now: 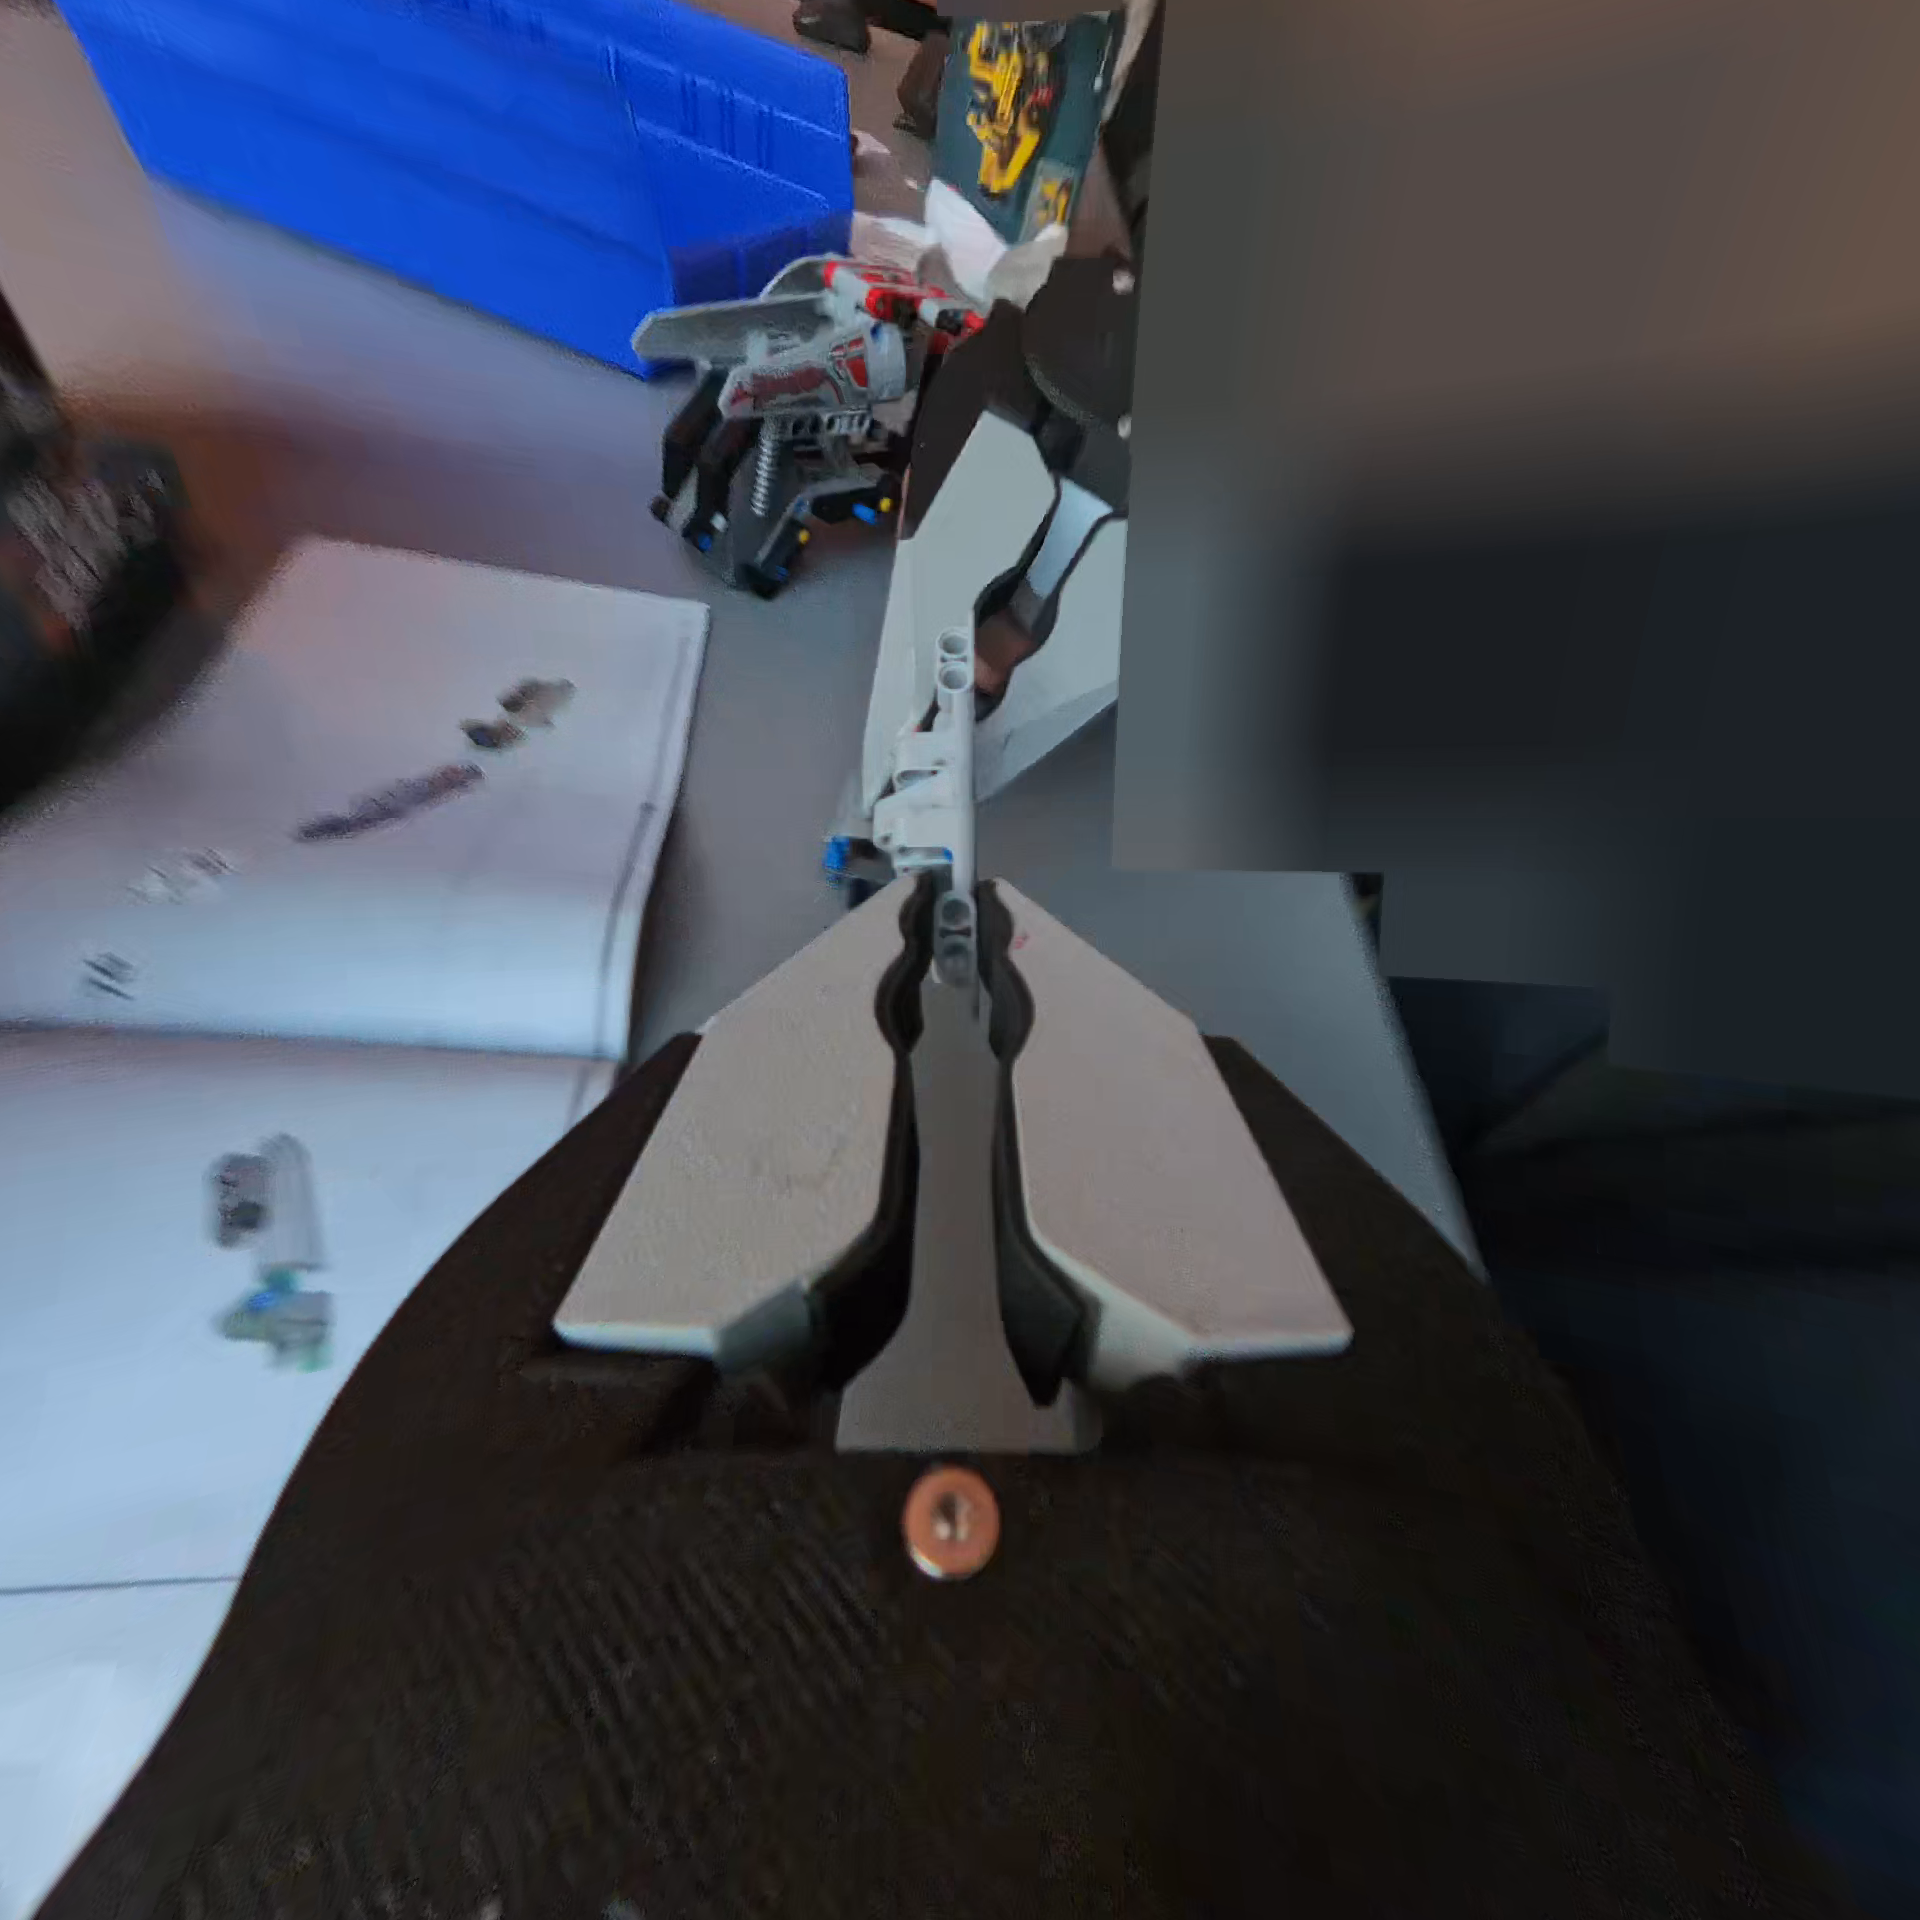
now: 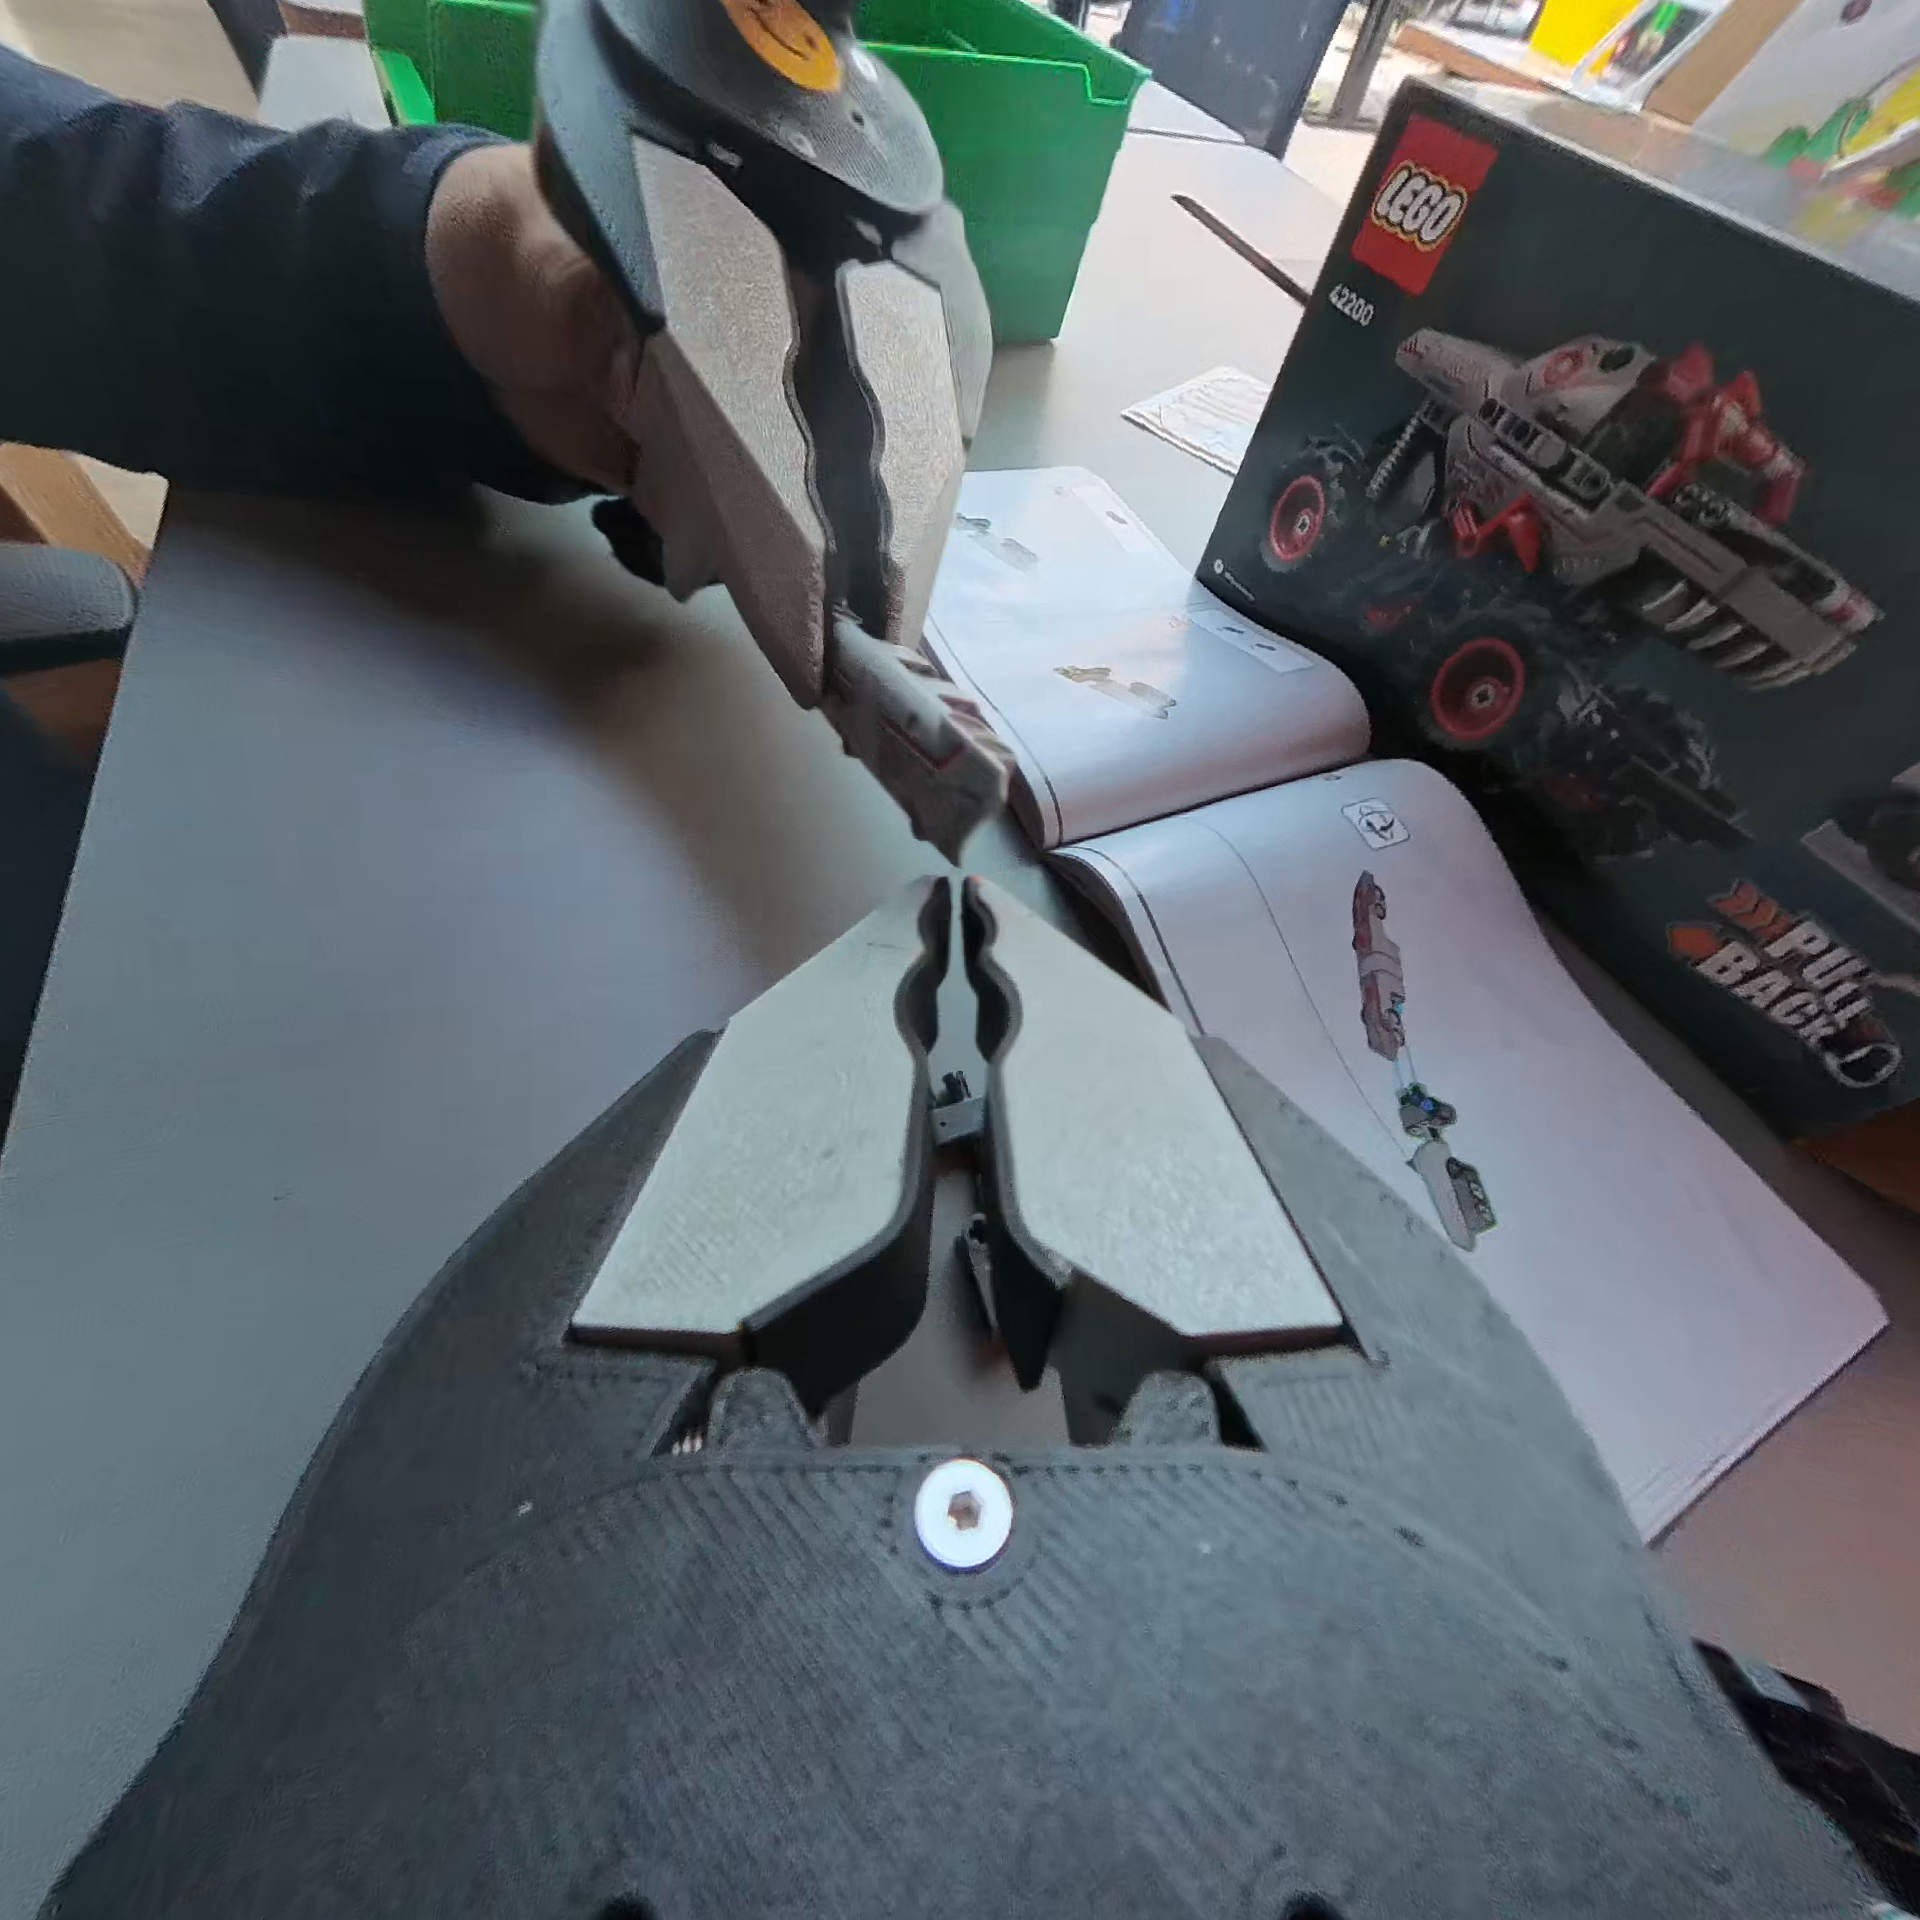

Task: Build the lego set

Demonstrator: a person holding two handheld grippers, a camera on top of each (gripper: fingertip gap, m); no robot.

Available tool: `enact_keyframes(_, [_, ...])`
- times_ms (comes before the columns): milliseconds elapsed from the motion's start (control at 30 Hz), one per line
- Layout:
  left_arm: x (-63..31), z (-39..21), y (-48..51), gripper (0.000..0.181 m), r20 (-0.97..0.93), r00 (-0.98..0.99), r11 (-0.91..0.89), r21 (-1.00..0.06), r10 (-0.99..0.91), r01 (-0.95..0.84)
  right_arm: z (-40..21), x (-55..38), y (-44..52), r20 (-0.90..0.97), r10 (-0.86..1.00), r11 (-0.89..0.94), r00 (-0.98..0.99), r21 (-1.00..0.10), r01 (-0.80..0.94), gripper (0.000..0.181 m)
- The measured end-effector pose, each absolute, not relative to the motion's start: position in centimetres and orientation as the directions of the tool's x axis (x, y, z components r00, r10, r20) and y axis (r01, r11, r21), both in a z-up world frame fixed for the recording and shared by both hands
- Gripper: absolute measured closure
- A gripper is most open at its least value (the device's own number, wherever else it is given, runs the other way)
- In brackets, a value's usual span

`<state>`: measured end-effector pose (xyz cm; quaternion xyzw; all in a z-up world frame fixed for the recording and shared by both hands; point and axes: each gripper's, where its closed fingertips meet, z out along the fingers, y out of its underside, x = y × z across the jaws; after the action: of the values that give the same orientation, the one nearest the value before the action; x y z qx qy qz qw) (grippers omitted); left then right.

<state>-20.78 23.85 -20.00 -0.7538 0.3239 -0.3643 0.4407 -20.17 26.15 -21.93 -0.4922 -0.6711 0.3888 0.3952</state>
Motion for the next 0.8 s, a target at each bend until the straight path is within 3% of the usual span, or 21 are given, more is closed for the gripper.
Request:
enact_keyframes(133, [-21.4,-19.3,23.7,0.176,0.635,0.350,-0.655,-0.752,-0.689,0.076,-21.9,-20.2,26.3,0.047,0.976,0.124,-0.215,-0.924,0.362,0.181])
enact_keyframes(267, [-21.9,-20.5,23.9,0.176,0.692,0.343,-0.712,-0.696,-0.635,0.087,-21.6,-20.2,26.7,-0.009,0.977,0.067,-0.211,-0.933,0.353,0.174])
enact_keyframes(433, [-21.0,-20.3,23.5,0.176,0.606,0.355,-0.641,-0.767,-0.712,0.023,-21.2,-20.1,25.7,-0.048,0.963,0.047,-0.265,-0.940,0.338,0.162])
enact_keyframes(533, [-20.7,-21.2,23.5,0.177,0.460,0.435,-0.548,-0.831,-0.774,-0.095,-21.0,-20.1,24.7,-0.033,0.951,0.070,-0.308,-0.945,0.318,0.160])
enact_keyframes(667, [-20.1,-21.5,23.2,0.176,0.253,0.466,-0.391,-0.892,-0.848,-0.227,-21.2,-20.1,24.2,-0.007,0.946,0.104,-0.325,-0.940,0.324,0.161])
enact_keyframes(800, [-19.7,-21.8,22.9,0.176,0.185,0.461,-0.339,-0.899,-0.868,-0.277,-21.3,-20.0,23.8,-0.010,0.939,0.108,-0.343,-0.940,0.323,0.165])
